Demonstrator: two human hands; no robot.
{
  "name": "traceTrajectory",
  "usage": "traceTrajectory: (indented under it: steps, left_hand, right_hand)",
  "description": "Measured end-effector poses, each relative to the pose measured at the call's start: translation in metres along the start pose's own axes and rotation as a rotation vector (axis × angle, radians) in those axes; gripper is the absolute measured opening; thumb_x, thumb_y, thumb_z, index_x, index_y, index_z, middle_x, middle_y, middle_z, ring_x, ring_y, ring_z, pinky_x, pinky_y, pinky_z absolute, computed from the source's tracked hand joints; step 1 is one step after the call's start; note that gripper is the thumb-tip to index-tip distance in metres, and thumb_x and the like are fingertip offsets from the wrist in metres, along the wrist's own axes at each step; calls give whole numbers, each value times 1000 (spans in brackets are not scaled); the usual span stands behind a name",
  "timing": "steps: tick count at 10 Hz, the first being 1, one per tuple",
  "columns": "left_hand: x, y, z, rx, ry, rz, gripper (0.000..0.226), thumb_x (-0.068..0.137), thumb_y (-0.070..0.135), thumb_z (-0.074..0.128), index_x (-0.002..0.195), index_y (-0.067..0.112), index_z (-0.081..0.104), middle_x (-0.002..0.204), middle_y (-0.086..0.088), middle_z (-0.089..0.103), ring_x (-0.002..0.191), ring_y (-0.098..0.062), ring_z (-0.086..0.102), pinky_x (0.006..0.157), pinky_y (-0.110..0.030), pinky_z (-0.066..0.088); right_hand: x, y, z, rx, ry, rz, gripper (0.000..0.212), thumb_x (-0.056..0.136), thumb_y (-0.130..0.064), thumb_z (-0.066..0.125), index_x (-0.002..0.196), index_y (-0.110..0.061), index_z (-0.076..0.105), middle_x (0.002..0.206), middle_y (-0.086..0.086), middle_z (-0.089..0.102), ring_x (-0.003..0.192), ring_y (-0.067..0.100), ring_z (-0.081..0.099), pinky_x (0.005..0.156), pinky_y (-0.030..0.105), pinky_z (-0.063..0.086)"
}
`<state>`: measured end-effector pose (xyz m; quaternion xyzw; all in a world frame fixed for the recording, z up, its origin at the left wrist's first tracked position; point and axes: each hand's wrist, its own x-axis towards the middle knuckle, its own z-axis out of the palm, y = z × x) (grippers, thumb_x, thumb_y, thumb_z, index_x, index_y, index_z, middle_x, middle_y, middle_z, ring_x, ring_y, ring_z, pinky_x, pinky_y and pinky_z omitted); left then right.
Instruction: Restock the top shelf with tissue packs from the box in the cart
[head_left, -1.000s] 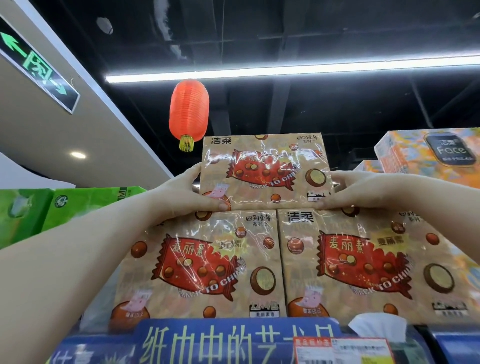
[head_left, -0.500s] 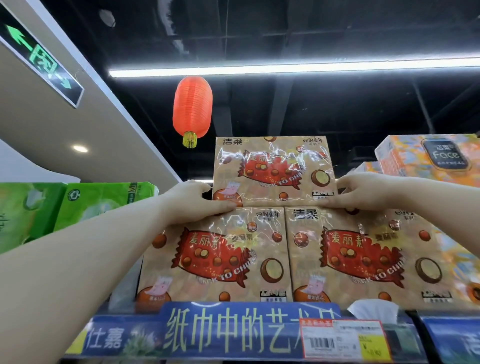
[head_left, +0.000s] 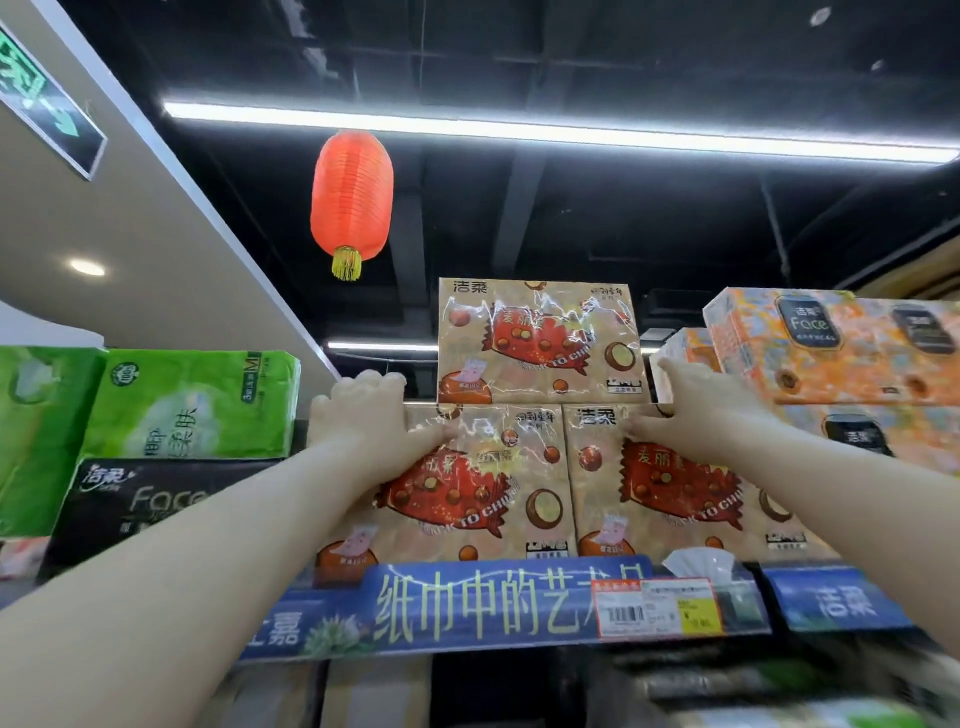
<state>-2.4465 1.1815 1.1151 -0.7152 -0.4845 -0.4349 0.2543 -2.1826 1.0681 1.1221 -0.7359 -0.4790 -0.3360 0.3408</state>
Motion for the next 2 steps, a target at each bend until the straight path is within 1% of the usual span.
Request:
traceTrajectory:
  steps: [1, 2]
  left_hand:
    - [-5, -2, 2, -35, 82, 17, 81, 75, 77, 42, 130, 18, 46, 131, -5, 50, 124, -27, 44, 98, -45, 41]
    - [-17, 0, 5, -24, 111, 50, 83, 78, 75, 39, 139, 18, 37, 145, -8, 38, 137, -31, 28, 107, -50, 33]
  right_hand:
    - [-25, -3, -12, -58, 32, -56, 63, 85, -57, 55, 135, -21, 41, 137, 2, 49, 123, 25, 48, 96, 41, 45]
    - [-75, 19, -8, -175, 71, -141, 44, 90, -45, 52, 129, -24, 50, 127, -1, 56, 120, 24, 50, 99, 39, 41]
